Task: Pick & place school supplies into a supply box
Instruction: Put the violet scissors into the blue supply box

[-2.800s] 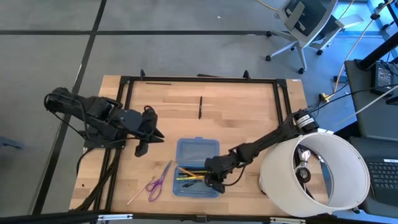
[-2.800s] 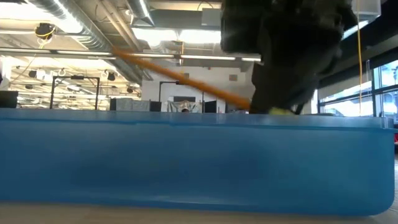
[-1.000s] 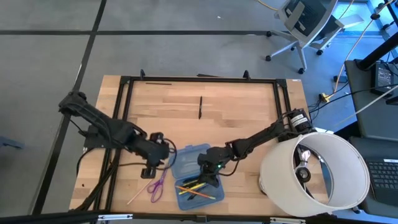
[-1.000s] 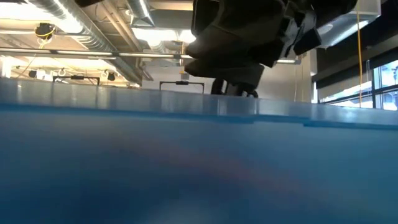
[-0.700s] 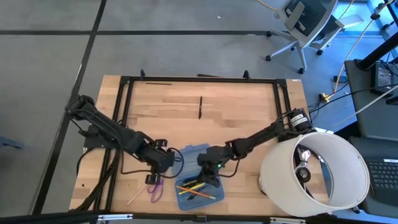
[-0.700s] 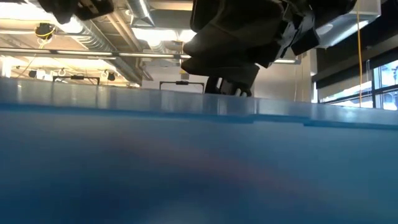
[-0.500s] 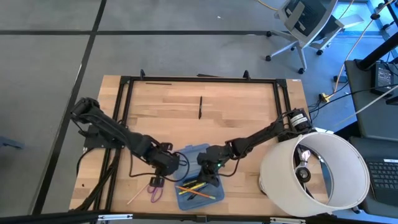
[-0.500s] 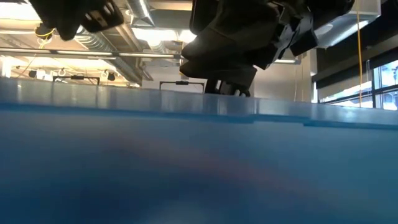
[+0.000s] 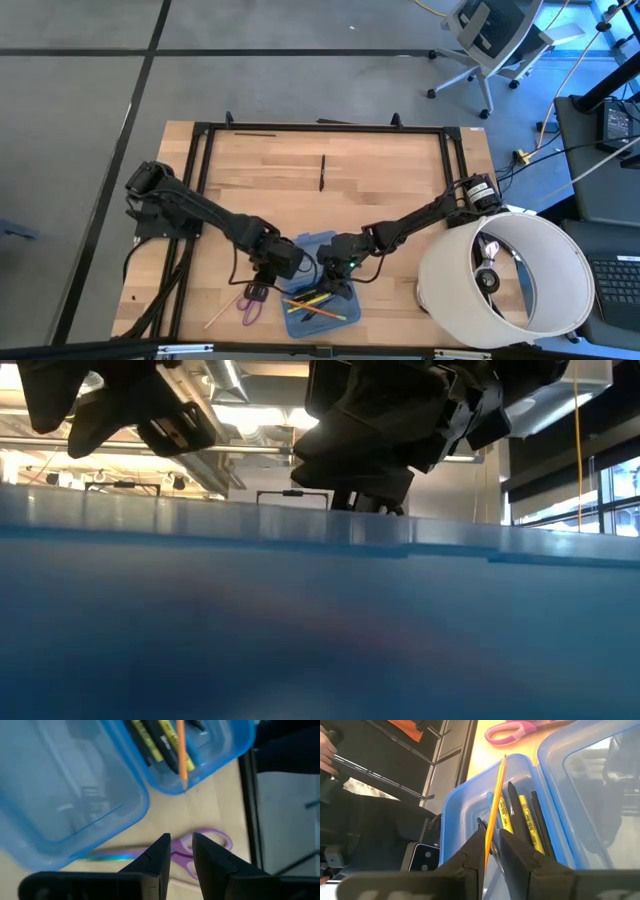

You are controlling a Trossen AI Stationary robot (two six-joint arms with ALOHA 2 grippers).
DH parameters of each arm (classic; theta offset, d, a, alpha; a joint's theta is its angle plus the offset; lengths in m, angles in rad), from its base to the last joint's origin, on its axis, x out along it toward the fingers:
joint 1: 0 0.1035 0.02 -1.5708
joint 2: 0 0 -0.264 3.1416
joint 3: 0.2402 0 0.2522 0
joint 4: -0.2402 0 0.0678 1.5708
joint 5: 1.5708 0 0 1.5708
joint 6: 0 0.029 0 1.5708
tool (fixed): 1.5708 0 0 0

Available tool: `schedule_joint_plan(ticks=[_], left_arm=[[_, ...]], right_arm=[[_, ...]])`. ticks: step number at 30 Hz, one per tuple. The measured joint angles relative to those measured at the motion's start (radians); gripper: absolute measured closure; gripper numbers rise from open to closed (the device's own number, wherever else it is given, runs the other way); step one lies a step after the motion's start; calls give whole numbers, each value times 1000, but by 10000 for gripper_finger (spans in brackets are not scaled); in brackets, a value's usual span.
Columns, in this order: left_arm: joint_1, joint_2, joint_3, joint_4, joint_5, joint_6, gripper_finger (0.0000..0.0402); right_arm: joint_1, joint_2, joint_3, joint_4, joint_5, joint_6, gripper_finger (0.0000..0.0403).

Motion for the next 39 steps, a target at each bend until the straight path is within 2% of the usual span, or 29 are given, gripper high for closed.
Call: schedule_joint_plan(ticks=[5,11,17,23,32,39], left_arm=[[23,37,0,15,78,37,327],[37,87,0,15,82,118,327],[50,99,0,-13,104,119,327],[31,99,0,-87,48,67,327],[-6,99,0,-67,39,-39,327],[-53,99,0,-35,-37,-163,327]], right_arm=[[0,0,0,-27,0,2,342],[0,0,0,-41,0,2,342],[-2,0,0,-41,1,1,342],[-2,0,0,-42,2,-2,342],[-2,0,0,-42,20,-28,342],[-2,0,0,-75,20,-35,342]])
